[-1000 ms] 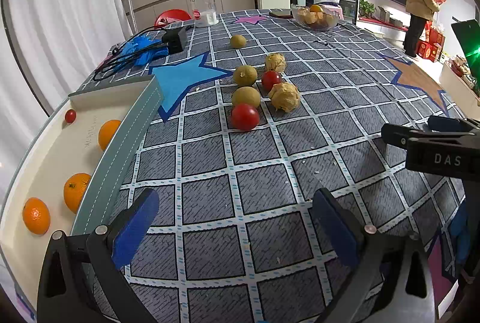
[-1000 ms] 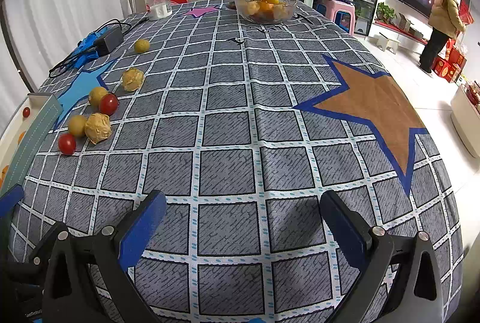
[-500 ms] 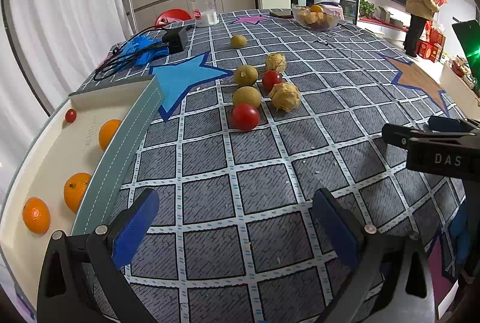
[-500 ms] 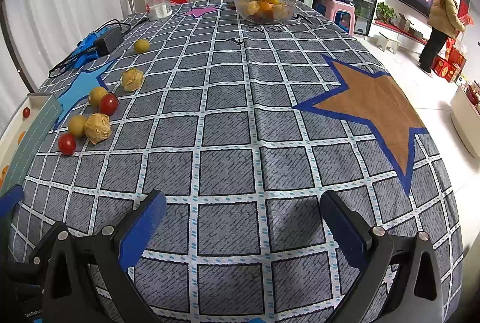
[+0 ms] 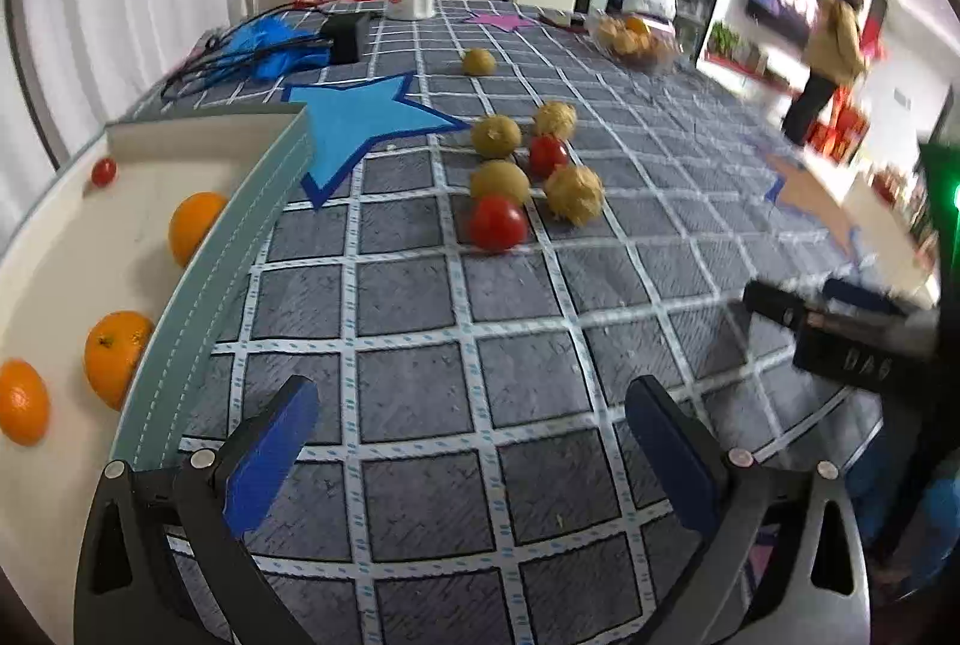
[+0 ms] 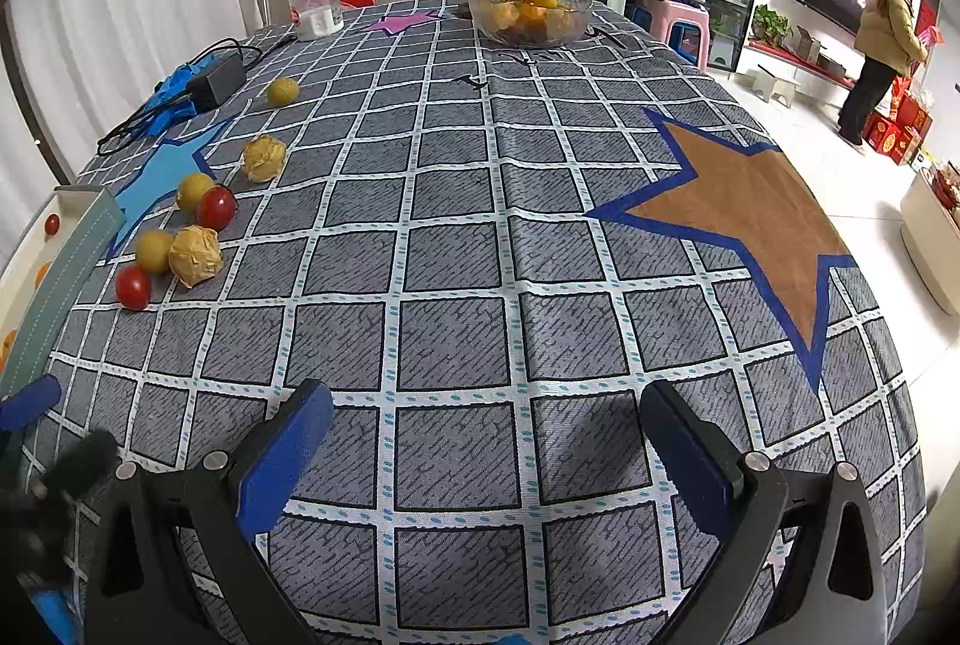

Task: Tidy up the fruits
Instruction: 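Grasp another red cherry tomato with the left gripper, then close the right gripper around a husked golden physalis on the tablecloth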

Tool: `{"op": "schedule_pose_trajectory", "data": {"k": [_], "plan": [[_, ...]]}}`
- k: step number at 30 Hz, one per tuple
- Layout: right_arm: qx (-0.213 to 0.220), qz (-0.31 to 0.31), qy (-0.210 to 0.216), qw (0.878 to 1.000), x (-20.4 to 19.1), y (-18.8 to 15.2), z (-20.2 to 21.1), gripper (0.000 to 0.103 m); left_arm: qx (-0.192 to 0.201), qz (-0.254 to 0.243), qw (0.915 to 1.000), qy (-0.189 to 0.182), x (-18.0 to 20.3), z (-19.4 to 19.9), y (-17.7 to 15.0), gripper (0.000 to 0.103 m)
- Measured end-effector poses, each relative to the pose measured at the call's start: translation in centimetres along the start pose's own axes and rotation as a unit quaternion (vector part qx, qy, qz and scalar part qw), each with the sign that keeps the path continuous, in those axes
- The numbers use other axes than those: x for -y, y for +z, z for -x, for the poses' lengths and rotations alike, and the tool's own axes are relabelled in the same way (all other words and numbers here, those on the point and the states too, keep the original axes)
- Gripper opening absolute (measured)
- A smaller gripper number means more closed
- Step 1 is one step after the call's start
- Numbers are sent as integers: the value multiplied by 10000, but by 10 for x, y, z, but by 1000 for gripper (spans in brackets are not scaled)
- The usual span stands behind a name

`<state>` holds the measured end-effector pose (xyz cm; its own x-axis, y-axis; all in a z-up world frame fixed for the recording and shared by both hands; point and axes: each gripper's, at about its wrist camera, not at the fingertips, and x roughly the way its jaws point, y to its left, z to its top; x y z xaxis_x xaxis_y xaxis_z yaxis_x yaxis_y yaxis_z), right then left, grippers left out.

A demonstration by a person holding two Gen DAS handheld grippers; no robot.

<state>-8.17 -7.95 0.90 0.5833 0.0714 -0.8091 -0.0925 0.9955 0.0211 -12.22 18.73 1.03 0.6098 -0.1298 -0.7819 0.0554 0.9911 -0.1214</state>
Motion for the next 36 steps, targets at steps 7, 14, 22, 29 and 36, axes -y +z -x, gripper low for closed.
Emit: {"op": "schedule_pose_trajectory", "data": {"k": [7,14,22,29,36], "plan": [[3,-8,7,10000,-1,0,0,103,-84,23,9997,228,2,-3,28,95],[2,-9,4,10000,-1,0,0,103,-448,-185,9969,619,23,-39,52,67],[1,-10,3,10000,-1,1,0,103,-335,-322,9967,666,31,-43,59,26],[-16,16,-29,10000,-2,1,-1,103,-45,-375,9966,729,20,-20,30,26],[-33,38,-62,10000,1,-2,0,103,346,-287,9955,836,6,2,-2,27]]}}
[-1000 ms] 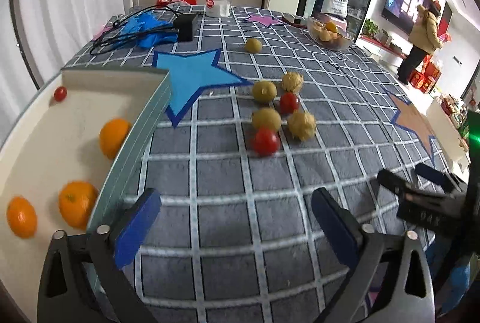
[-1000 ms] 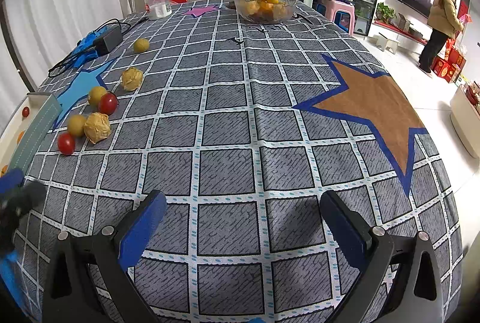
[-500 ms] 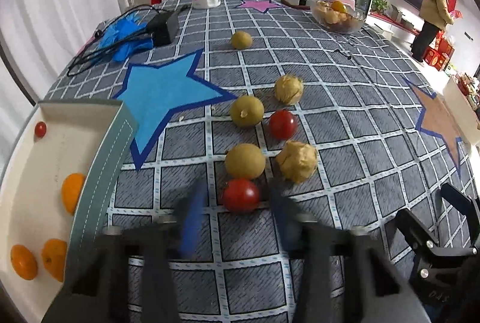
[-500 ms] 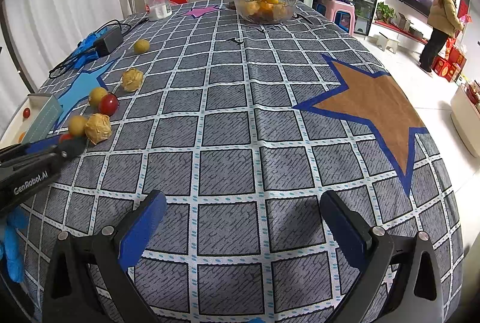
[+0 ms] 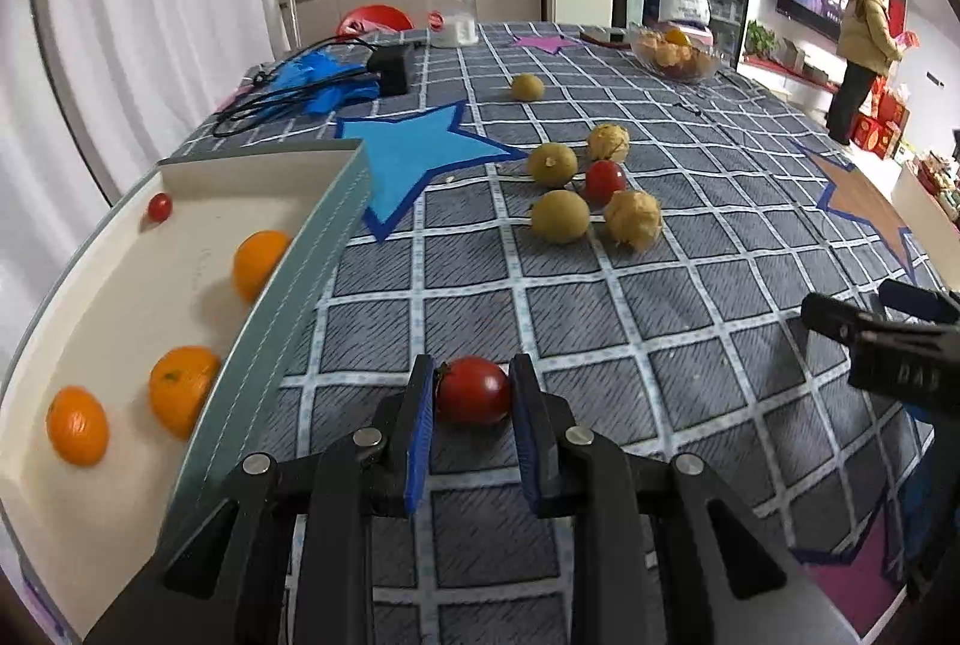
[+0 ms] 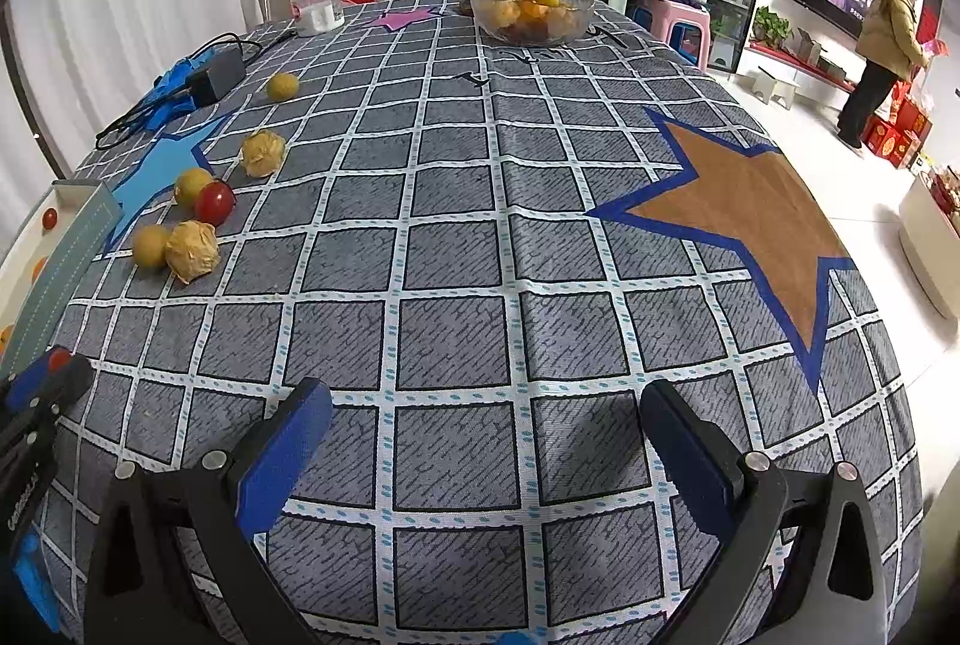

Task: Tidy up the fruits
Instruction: 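Close the right gripper around a husked golden physalis on the tablecloth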

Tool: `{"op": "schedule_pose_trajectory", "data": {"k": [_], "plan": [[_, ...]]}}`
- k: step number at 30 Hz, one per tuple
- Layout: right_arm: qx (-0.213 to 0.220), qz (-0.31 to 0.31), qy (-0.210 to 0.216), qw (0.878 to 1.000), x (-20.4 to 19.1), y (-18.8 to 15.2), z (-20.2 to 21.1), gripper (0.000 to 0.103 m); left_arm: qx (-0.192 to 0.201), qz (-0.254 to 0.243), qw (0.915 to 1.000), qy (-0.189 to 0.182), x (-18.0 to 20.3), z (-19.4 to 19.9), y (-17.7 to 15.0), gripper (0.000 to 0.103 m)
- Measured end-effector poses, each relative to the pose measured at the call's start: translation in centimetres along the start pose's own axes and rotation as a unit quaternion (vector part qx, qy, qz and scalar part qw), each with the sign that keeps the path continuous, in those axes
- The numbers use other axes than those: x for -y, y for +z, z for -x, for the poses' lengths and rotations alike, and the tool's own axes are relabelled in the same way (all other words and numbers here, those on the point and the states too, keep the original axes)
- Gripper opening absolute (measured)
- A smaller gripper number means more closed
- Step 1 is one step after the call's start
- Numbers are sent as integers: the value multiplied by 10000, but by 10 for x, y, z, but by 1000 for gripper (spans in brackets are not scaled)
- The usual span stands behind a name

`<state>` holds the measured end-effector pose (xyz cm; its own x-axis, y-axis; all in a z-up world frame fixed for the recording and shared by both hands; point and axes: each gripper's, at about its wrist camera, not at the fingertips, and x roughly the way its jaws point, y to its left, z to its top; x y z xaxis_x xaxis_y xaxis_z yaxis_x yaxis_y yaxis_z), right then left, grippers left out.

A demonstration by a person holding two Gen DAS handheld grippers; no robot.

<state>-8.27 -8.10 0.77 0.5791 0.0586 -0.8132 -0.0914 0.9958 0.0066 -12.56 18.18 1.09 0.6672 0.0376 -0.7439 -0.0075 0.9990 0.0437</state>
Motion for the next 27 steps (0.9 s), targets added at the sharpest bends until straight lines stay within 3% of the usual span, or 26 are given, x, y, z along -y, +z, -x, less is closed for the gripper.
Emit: {"op": "schedule_pose_trajectory", "data": {"k": [5,9,15,19,21,23,25,26,27], "plan": [[-176,68,-4,9998,-7,7,-4,103,8,207,9995,-244,-8,0,0,27],[-387,455,424,9973,-36,18,-7,103,33,222,9992,-339,-9,1,-1,27],[-162,1350,559,9891,-98,41,-19,103,49,248,9988,-412,-9,2,-2,27],[-79,1564,606,9858,-119,47,-30,98,53,267,9987,-437,-10,2,-2,27],[-79,1484,841,9853,-121,51,-31,79,54,276,9986,-450,-10,2,-2,27],[-71,1439,934,9851,-124,54,-32,69,54,262,9987,-434,-10,2,-3,27],[23,1462,988,9843,-126,53,-29,47,54,247,9988,-416,-9,2,-3,27],[46,1469,1013,9839,-127,53,-28,29,54,246,9988,-415,-10,2,-3,27],[28,1435,1060,9840,-126,52,-26,27,54,251,9988,-420,-9,2,-3,27]]}}
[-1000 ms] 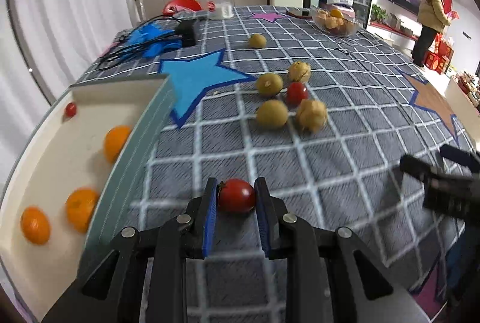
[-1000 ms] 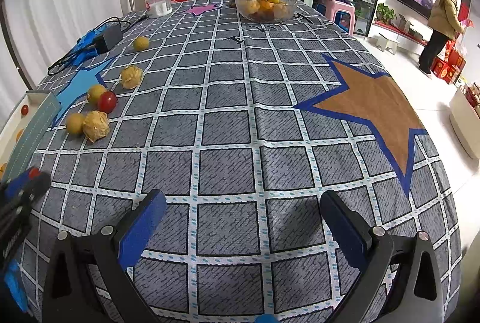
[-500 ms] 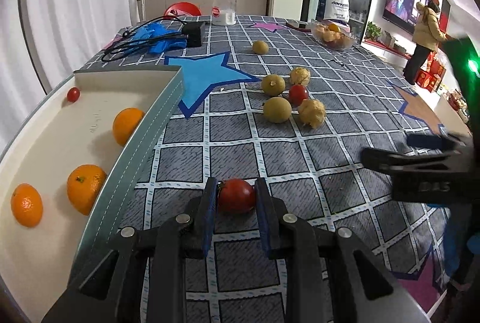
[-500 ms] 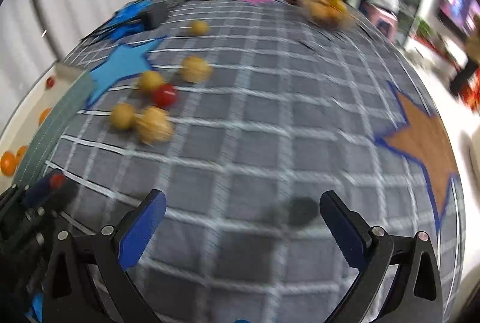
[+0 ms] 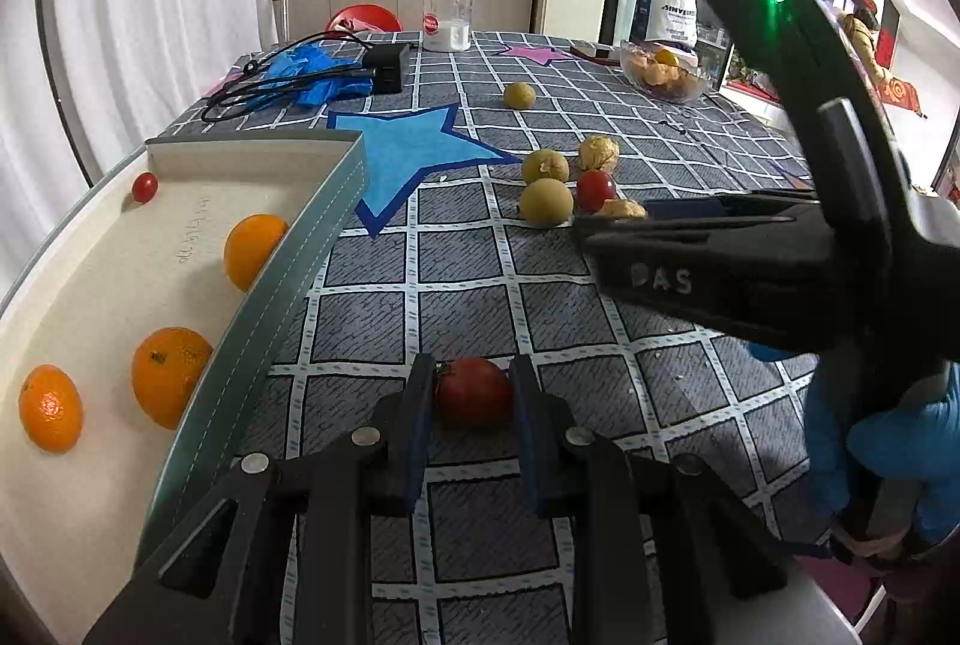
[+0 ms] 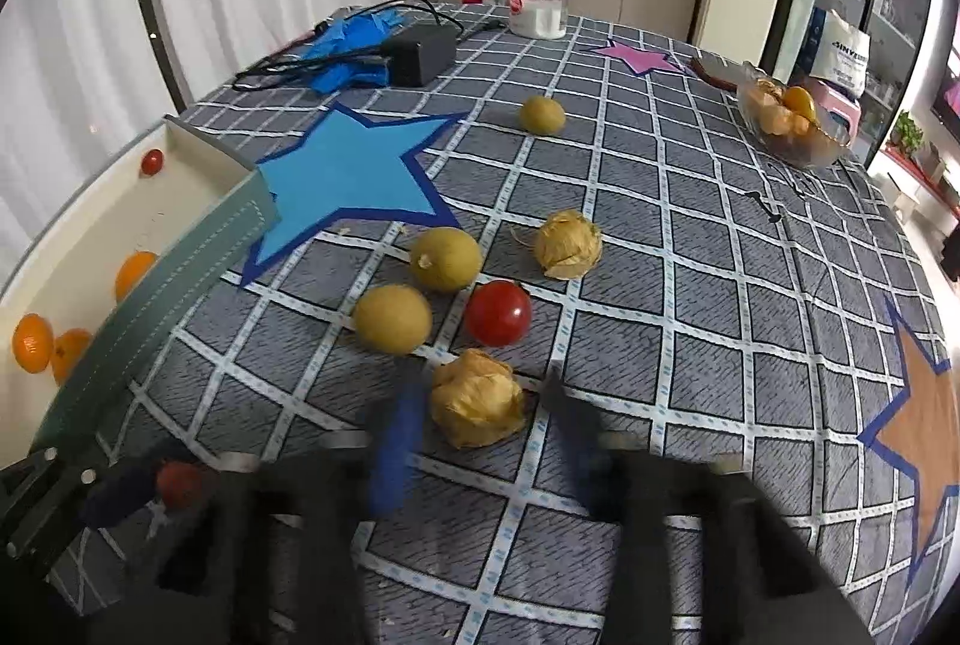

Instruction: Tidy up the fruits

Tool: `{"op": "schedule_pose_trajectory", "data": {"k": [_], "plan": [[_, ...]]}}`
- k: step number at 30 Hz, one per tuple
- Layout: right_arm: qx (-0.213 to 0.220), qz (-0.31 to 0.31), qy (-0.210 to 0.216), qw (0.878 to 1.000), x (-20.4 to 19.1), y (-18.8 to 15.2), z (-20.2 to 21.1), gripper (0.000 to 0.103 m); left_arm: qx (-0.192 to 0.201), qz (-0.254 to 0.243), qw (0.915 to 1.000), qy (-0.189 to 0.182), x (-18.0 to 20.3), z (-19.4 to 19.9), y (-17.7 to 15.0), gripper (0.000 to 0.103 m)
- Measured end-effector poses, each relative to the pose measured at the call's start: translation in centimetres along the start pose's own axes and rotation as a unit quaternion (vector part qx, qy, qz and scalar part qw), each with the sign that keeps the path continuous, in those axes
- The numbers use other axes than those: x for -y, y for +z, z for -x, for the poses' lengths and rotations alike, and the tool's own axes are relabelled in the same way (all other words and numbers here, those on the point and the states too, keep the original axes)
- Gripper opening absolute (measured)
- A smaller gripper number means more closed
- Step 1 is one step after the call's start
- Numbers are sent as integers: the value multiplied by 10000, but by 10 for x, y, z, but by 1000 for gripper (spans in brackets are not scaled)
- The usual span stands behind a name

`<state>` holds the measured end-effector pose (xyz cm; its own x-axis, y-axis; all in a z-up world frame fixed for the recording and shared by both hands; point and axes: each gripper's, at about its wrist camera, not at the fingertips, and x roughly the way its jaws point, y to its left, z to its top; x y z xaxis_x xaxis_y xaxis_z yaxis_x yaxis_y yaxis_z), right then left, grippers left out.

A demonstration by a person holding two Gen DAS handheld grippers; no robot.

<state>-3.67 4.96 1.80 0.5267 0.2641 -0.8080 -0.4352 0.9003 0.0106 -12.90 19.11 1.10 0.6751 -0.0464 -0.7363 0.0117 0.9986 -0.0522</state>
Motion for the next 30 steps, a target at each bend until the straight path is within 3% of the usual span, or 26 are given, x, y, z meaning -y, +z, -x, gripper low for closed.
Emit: {"op": "schedule_pose_trajectory", "data": {"k": [8,17,30], "plan": [[215,-654,237,9973,32,-30,34,27,-2,-21,10000,22,2,-1,0,27],[551,-1659,200,9844,87,-83,62,27,14,-148,9998,124,4,-1,0,27],[730,-1931,331,9779,95,-89,67,27,23,-211,9996,176,6,-2,-1,27]]}}
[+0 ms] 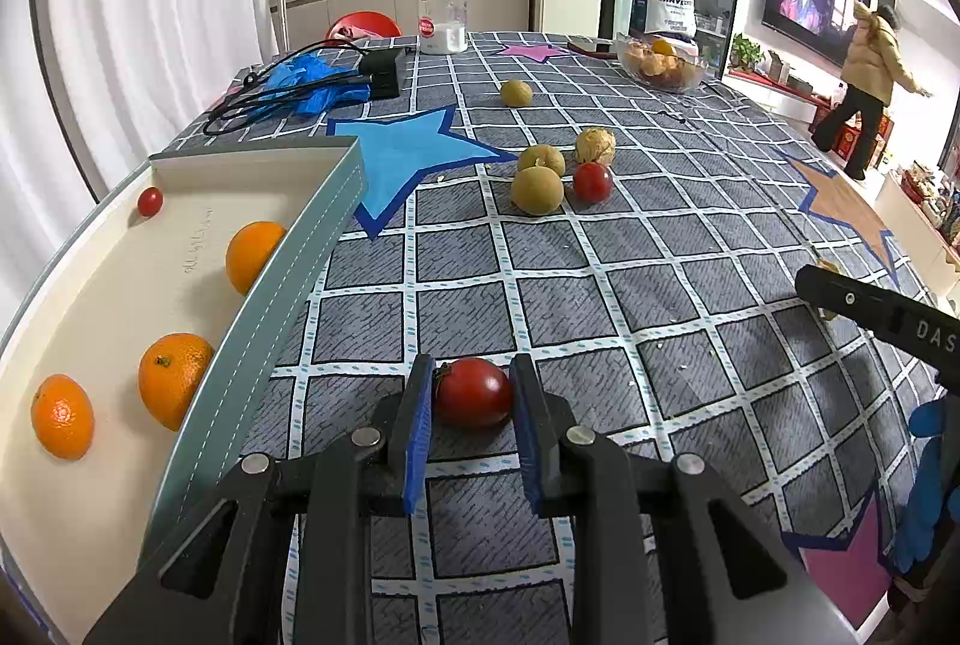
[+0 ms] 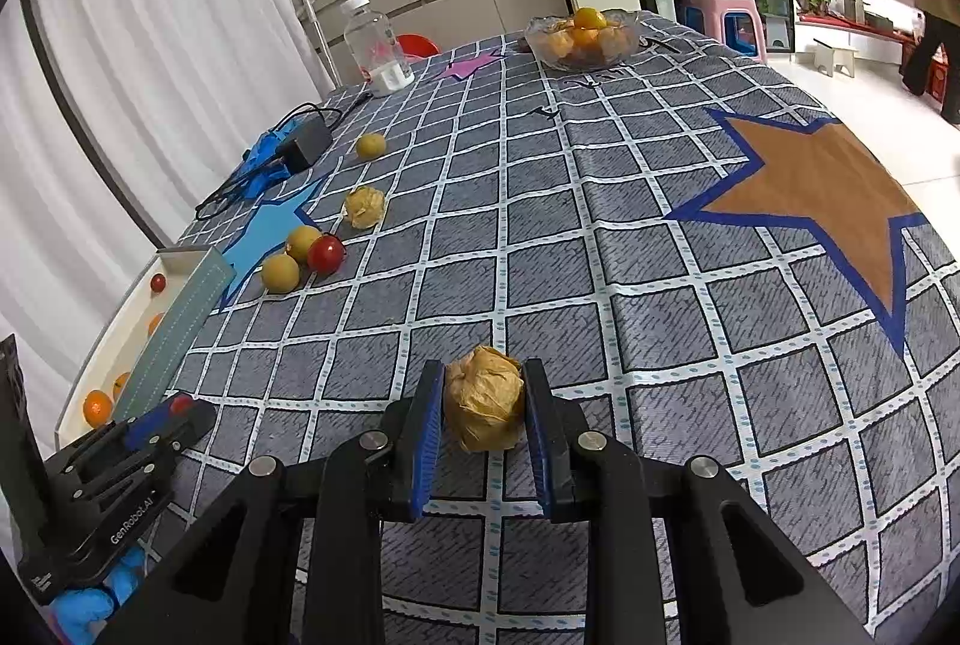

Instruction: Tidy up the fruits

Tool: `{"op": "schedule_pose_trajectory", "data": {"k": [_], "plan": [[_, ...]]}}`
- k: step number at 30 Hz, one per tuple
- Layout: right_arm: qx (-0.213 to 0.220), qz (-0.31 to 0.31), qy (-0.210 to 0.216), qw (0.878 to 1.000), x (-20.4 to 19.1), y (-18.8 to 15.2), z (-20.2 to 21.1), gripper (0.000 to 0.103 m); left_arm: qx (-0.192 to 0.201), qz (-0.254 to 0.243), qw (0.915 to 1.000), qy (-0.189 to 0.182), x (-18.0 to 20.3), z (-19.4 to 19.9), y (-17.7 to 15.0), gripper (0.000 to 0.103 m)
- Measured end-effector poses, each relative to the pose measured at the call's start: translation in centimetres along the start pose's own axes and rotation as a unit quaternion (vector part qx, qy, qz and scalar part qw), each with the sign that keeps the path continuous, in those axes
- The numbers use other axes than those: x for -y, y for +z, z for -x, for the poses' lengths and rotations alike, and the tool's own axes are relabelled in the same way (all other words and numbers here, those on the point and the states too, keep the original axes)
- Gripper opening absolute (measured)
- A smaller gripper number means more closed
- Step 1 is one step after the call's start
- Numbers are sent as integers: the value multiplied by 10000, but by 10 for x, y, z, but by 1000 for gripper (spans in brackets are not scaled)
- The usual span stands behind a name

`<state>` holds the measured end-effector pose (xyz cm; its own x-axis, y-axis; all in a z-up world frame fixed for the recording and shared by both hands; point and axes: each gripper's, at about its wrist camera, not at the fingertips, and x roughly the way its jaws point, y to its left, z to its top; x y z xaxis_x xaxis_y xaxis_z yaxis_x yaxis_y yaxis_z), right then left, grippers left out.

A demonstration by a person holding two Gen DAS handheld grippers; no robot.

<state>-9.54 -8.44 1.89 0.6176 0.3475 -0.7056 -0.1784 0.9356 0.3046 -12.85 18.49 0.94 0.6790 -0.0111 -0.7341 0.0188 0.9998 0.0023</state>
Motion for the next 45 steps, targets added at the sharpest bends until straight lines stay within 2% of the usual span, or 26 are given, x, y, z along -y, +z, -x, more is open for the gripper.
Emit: {"op": "schedule_pose_trajectory", "data": {"k": [45], "plan": [[-26,12,70,10000,0,-1,-3,27,1,-10,10000,7,1,0,0,27]]}}
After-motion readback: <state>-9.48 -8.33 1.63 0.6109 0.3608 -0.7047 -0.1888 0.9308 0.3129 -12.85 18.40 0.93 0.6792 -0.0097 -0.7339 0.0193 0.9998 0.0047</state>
